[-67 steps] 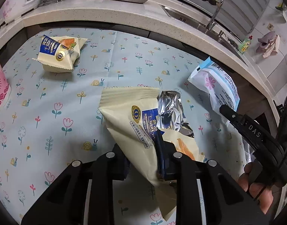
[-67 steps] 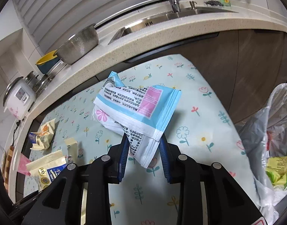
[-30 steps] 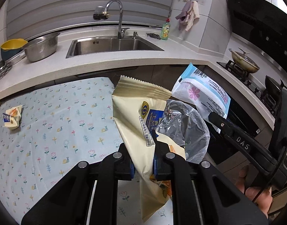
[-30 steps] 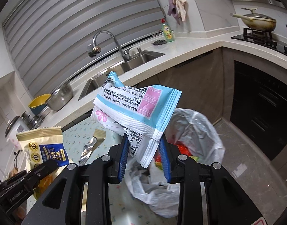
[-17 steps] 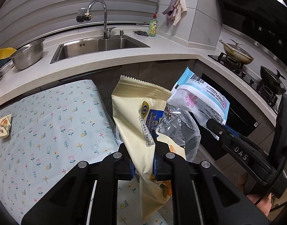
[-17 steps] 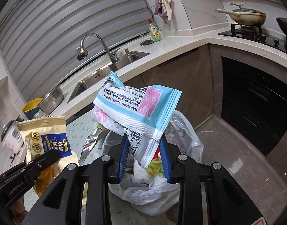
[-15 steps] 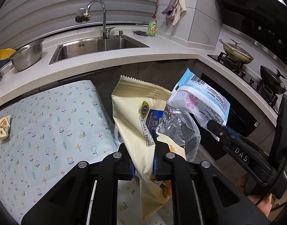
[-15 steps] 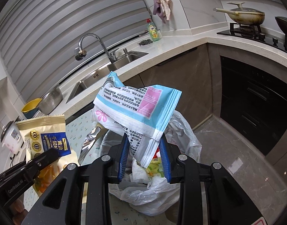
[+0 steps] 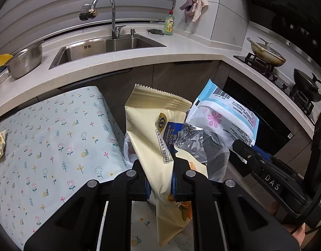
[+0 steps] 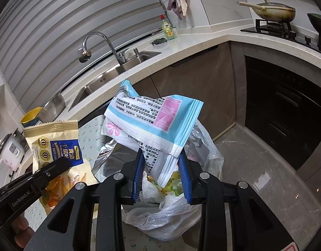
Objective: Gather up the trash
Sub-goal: 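Open both tools to drop the bread bag and wipes packet into the bin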
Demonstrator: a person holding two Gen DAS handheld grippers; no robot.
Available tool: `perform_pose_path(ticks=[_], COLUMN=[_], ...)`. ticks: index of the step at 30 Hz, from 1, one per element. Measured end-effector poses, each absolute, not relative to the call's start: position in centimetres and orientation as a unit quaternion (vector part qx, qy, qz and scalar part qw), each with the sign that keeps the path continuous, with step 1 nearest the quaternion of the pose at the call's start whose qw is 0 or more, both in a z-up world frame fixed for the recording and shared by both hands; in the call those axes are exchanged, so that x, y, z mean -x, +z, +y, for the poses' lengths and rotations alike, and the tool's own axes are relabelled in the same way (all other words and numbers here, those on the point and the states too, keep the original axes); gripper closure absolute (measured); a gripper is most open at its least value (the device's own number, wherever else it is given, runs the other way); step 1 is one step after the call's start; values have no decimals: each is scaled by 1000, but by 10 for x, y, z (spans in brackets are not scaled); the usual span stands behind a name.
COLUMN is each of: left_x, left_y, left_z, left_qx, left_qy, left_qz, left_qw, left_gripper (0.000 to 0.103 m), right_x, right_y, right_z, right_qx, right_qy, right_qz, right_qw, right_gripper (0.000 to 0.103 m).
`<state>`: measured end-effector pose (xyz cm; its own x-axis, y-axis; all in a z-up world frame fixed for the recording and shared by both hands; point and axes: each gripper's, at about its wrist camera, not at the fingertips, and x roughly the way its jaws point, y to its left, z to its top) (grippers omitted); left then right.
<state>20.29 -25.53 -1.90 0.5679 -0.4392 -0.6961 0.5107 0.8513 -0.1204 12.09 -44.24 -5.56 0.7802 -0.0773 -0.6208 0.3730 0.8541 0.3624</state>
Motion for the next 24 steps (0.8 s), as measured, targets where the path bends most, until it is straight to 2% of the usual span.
perform_pose_path(ticks=[4, 5, 6, 9, 11, 24], left_x=[-207, -208, -208, -209, -209, -214], left_y=[-23, -24, -26, -29, -31, -23], left_z=[-258, -258, -260, -260, -259, -235], left_qx=[-45, -46, -49, -53, -55, -29], left_qy=[-270, -271, -271, -268, -267, -247], left_qz=[381, 381, 381, 375, 374, 370], left_qw=[883, 883, 882, 886, 887, 895], left_gripper=[87, 82, 72, 62, 55, 49], right_x=[-125, -126, -128, -131, -132, -132], right_y=[-59, -59, -60, -58, -57, -51], right_z=[-441, -440, -438, -433, -429, -423], right_qx=[-238, -236, -233, -220, -212, -214], right_qy=[-120, -118, -114, -107, -107, -107], right_qz=[312, 313, 316, 316, 317, 318], right_qw=[912, 912, 913, 917, 918, 917], right_gripper=[70, 69, 68, 55, 55, 55])
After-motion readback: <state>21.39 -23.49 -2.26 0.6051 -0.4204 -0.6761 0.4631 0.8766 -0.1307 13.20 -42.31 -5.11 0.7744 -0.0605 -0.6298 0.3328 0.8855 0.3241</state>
